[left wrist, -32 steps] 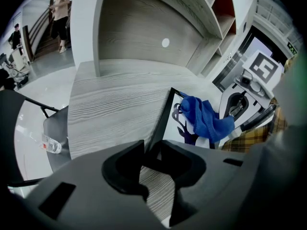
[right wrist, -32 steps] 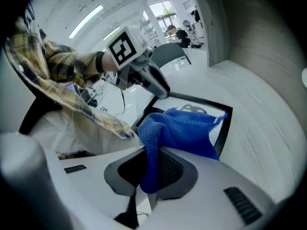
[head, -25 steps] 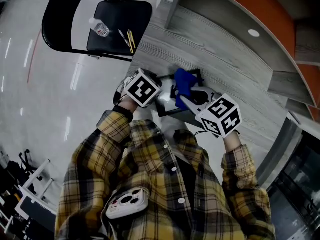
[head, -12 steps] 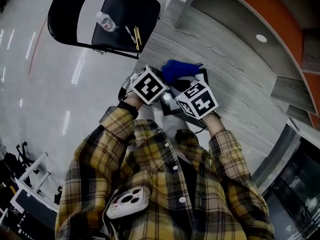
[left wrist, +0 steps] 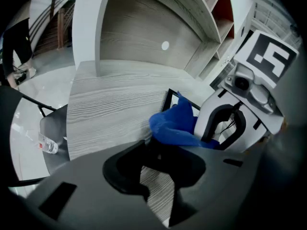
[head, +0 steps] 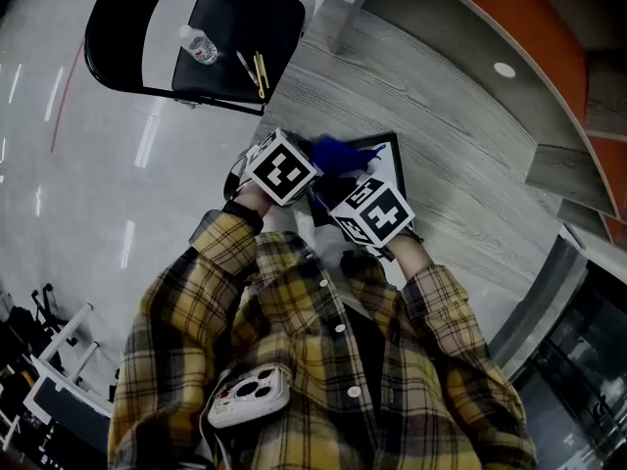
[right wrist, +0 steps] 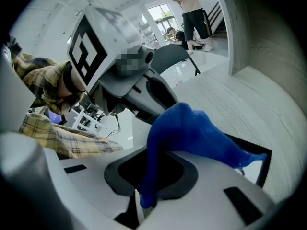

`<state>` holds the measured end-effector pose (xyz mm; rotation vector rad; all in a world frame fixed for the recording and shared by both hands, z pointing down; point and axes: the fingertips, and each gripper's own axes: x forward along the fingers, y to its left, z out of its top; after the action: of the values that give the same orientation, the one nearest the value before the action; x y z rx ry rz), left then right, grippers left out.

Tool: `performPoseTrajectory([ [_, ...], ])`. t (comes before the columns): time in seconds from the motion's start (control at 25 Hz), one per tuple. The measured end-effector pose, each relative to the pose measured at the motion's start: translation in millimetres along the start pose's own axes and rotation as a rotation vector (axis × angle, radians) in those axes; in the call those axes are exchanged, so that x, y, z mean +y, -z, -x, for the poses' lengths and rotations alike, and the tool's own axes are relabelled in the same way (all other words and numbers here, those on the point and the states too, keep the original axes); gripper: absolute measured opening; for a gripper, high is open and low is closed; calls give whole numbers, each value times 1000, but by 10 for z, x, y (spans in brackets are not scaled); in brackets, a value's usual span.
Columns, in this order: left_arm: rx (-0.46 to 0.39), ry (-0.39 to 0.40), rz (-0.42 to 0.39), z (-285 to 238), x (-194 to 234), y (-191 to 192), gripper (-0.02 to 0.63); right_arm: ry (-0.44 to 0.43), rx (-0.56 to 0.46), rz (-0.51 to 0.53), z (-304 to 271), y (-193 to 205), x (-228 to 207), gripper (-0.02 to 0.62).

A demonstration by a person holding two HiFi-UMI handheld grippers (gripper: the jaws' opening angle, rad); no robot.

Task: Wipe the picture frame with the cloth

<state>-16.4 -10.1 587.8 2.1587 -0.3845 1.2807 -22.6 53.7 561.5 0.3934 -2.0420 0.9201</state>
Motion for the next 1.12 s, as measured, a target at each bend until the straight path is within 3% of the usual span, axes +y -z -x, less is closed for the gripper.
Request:
performPoseTrajectory([
  [0.28, -20, 0, -3, -23, -6, -35, 107, -60, 71, 25, -51, 255, 295, 53],
  [0.64, -22, -8, 1, -16, 7, -19, 107, -144, 111, -44, 15, 648, 584, 53],
  [0.88, -54, 18, 1, -15, -15, -30, 107, -130, 0, -125, 102, 676, 565, 53],
  [1.12, -142, 21, 98, 129, 56, -36, 109, -87, -156, -182, 466, 446, 524, 53],
])
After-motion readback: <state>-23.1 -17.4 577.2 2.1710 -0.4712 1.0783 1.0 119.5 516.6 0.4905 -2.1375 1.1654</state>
